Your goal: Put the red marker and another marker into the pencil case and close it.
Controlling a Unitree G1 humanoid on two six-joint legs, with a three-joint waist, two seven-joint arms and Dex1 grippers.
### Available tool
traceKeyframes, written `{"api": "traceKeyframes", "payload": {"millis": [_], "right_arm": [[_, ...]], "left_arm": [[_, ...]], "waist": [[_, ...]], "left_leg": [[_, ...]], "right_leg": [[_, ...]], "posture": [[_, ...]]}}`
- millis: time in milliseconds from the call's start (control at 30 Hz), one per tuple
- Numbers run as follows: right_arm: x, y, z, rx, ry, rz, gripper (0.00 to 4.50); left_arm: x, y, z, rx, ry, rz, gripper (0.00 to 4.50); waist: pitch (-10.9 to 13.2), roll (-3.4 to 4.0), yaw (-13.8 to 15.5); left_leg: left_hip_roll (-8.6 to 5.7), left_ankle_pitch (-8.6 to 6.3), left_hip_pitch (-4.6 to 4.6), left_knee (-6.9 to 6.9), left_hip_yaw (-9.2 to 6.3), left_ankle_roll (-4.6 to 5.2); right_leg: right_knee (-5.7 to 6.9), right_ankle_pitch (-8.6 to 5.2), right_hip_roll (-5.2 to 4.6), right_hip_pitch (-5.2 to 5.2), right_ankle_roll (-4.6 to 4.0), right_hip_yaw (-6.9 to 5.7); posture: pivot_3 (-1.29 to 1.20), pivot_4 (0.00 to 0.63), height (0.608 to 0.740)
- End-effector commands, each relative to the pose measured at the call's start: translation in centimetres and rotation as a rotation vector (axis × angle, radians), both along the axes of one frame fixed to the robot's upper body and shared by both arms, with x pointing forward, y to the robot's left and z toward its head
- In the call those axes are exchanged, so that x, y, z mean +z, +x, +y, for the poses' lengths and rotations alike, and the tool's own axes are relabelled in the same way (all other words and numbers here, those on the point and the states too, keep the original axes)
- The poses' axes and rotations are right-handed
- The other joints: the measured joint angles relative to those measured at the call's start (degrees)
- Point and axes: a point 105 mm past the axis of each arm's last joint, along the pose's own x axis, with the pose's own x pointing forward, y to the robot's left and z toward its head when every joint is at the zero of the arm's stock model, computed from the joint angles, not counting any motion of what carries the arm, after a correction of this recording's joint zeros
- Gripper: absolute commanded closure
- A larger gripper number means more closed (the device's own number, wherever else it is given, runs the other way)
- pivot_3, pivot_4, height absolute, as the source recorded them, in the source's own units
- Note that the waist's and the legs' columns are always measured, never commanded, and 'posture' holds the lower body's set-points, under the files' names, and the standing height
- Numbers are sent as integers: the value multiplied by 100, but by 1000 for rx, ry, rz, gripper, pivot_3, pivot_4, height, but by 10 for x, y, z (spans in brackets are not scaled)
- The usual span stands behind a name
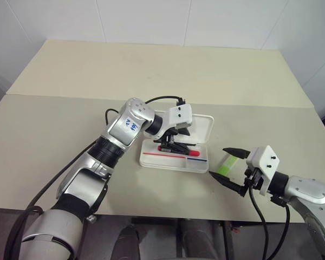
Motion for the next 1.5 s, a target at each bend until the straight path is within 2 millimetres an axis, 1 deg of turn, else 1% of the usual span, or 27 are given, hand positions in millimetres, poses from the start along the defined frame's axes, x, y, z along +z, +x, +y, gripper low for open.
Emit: {"api": "traceKeyframes", "payload": {"millis": [33, 100, 200, 333, 400, 500, 600, 667, 733, 833, 933, 1033, 1100, 1300, 1500], "right_arm": [[13, -2, -2, -25, -2, -53, 0], [12, 1, -8, -87, 12, -52, 0], [9, 5, -15, -191, 50, -51, 0], [5, 7, -21, -345, 129, -45, 0], [-1, 7, -23, -421, 158, -32, 0], [-10, 7, -22, -505, 180, -9, 0], [-16, 7, -23, -601, 203, 15, 0], [-17, 6, -24, -646, 218, 29, 0], [-19, 5, -26, -683, 225, 62, 0], [-19, 6, -24, -704, 244, 90, 0], [-23, 12, -26, -746, 256, 122, 0], [-21, 19, -24, -769, 284, 128, 0], [-24, 23, -23, -786, 285, 142, 0], [-28, 28, -24, -820, 275, 168, 0], [-33, 24, -32, -899, 294, 191, 0]], "left_arm": [[9, -3, -4, -23, -5, -32, 32], [12, -3, -4, -33, -29, -55, 32], [24, -7, -5, -57, -131, -57, 32], [35, -19, 7, -140, -258, -57, 32], [46, -24, 15, -185, -368, -85, 32], [61, -35, 30, -280, -531, -123, 32], [78, -39, 53, -312, -693, -133, 32], [86, -43, 66, -352, -763, -144, 32], [89, -46, 78, -380, -799, -143, 32], [87, -47, 94, -393, -793, -141, 32], [78, -48, 108, -395, -737, -125, 32], [68, -47, 121, -359, -662, -117, 32], [65, -45, 128, -331, -636, -127, 32], [66, -44, 136, -296, -618, -159, 32], [65, -43, 137, -285, -609, -166, 32]], "waist": [[0, 0, 1], [0, 0, 1], [0, 0, 1], [-1, 2, -1], [-1, 2, 5], [-1, 3, 12], [-1, 2, 15], [-2, 3, 10], [-2, 3, 10], [-2, 3, 7], [-2, 3, -12], [-2, 4, -24], [-3, 4, -23], [-3, 4, 13], [-3, 4, -11]], "left_leg": [[0, 0, 0, 0, 0, 0], [0, 0, 0, 0, 0, 0], [0, 0, 0, -2, 0, 0], [0, 0, 5, -8, 0, 0], [0, 0, 8, -9, -1, 0], [0, 0, 9, -6, -1, 0], [0, 1, 9, -1, -1, -1], [0, 2, 10, -1, -1, 0], [0, 2, 10, 1, -1, -1], [0, 3, 11, 0, -1, -1], [0, 3, 12, -1, -2, 0], [0, 3, 11, -5, -3, 0], [1, 3, 14, -13, -3, 0], [1, 2, 8, -24, -5, 0], [1, 3, 12, -43, -5, 0]], "right_leg": [[0, 0, 0, 0, 0, 0], [0, 0, 0, 0, 0, 0], [1, -1, 0, 0, -1, 0], [6, -1, 0, -1, -2, 0], [14, -1, 0, -2, -2, 0], [19, -2, 0, -2, -5, -1], [19, -3, 0, -1, -8, 0], [19, -4, 0, -1, -10, -1], [19, -4, 0, 1, -11, 0], [18, -4, 0, 1, -11, -1], [19, -4, 0, 1, -11, -1], [19, -5, 0, -1, -12, -1], [19, -6, 0, -3, -14, -1], [18, -5, 0, -6, -13, -2], [21, -4, 0, -13, -10, -4]], "posture": [[0, 150, 740], [0, 150, 740], [0, 150, 740], [0, 150, 740], [0, 150, 740], [0, 150, 740], [0, 150, 740], [0, 150, 740], [0, 150, 740], [0, 150, 740], [0, 150, 740], [0, 150, 740], [0, 150, 740], [0, 150, 740], [0, 150, 740]]}}
